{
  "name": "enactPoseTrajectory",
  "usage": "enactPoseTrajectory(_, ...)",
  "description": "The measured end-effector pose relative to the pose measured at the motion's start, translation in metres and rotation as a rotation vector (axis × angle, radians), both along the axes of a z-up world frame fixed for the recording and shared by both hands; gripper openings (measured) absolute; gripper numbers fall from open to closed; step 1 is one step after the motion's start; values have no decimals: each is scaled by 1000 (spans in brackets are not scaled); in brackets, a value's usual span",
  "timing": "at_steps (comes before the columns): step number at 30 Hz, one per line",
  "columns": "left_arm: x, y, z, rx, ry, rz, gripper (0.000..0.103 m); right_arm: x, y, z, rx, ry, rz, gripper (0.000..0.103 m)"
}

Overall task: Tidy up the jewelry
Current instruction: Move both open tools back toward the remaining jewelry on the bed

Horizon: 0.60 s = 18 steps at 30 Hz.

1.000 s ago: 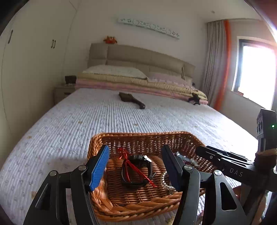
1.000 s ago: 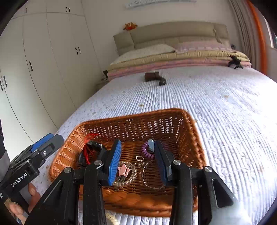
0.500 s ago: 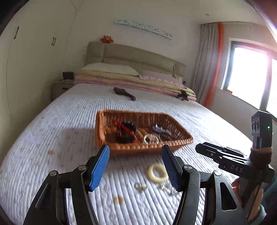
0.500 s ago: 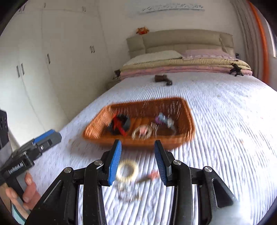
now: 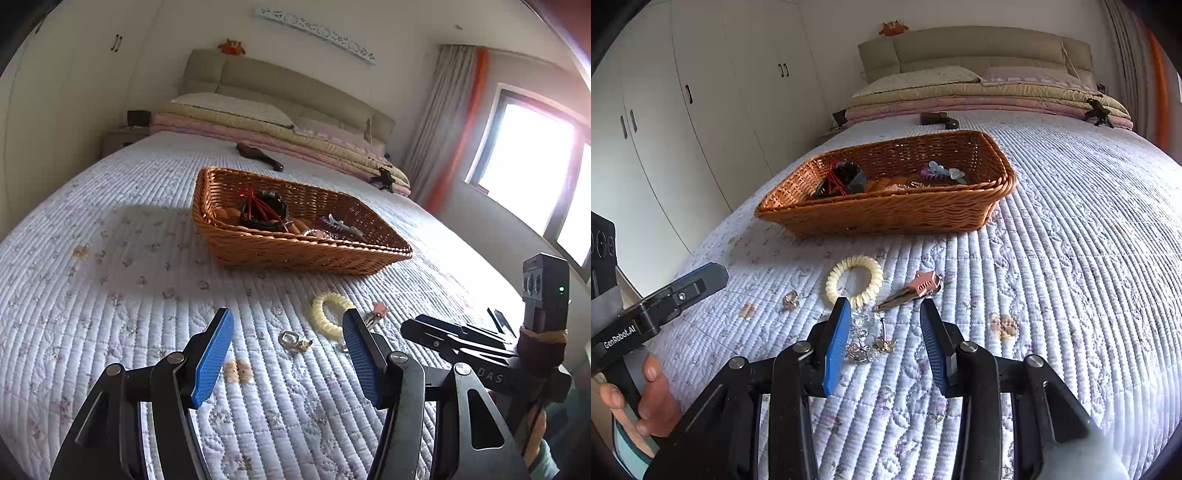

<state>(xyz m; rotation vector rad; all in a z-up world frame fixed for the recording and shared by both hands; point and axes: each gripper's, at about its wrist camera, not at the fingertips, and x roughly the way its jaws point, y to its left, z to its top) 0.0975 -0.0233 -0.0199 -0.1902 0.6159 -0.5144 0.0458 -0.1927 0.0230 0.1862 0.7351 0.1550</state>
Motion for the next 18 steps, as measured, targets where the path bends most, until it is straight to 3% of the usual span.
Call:
enactPoseTrajectory(8,5,-5,-7,10,39,-47,62,4,9,-12,-24,42,38,42)
enactPoseTrajectory(13,7,-21,-16,96,58,-70,61,6,12,-15,-28,61,52,42)
enactPoseTrajectory(15,8,-28,-20,138,67,-79,51,9,10,-18,-16,79,57,38)
enactPoseTrajectory(18,10,-32,-23,162,79,-79,45,12,10,-20,-11,92,61,34)
